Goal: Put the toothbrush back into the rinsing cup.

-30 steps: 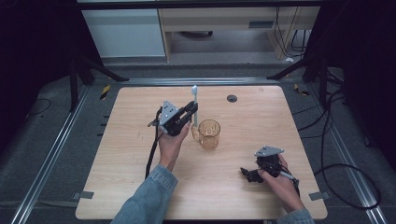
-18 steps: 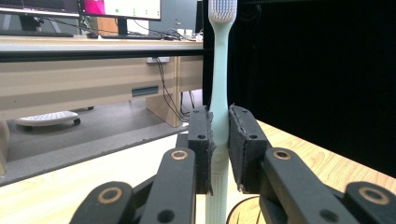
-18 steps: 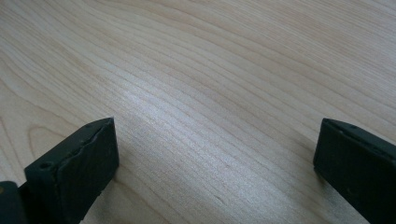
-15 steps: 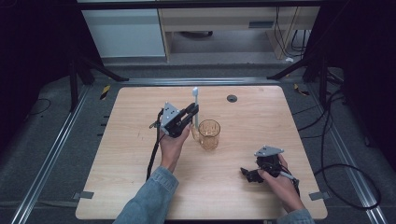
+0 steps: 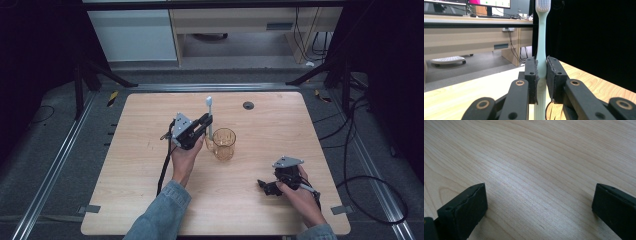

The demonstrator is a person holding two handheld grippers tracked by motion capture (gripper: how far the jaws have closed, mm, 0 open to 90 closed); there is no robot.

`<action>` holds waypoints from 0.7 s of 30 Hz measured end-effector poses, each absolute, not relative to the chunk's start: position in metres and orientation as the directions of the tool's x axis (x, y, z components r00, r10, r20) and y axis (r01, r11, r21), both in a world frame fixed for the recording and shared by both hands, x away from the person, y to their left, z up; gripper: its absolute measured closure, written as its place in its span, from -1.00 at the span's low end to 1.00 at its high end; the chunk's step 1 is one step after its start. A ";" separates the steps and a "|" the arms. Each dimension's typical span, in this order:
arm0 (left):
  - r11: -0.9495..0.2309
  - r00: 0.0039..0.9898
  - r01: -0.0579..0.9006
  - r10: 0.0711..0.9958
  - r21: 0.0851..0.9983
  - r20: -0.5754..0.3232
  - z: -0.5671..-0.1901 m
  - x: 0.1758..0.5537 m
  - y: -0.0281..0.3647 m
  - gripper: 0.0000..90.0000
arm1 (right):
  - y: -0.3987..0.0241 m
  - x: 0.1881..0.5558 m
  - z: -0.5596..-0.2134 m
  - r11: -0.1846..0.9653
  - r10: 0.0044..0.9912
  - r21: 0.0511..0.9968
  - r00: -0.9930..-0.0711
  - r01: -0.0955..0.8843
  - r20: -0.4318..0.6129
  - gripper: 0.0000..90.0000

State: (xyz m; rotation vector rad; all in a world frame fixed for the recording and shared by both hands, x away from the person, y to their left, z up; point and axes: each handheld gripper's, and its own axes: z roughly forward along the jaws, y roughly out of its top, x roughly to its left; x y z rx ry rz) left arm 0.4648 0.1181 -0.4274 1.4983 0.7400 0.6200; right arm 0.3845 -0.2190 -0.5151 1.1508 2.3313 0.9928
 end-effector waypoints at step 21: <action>-0.011 0.635 0.096 0.771 0.995 -0.052 -0.441 0.460 0.126 0.75 | -0.219 0.384 -0.515 0.422 0.796 0.724 -0.605 0.546 -0.008 -0.99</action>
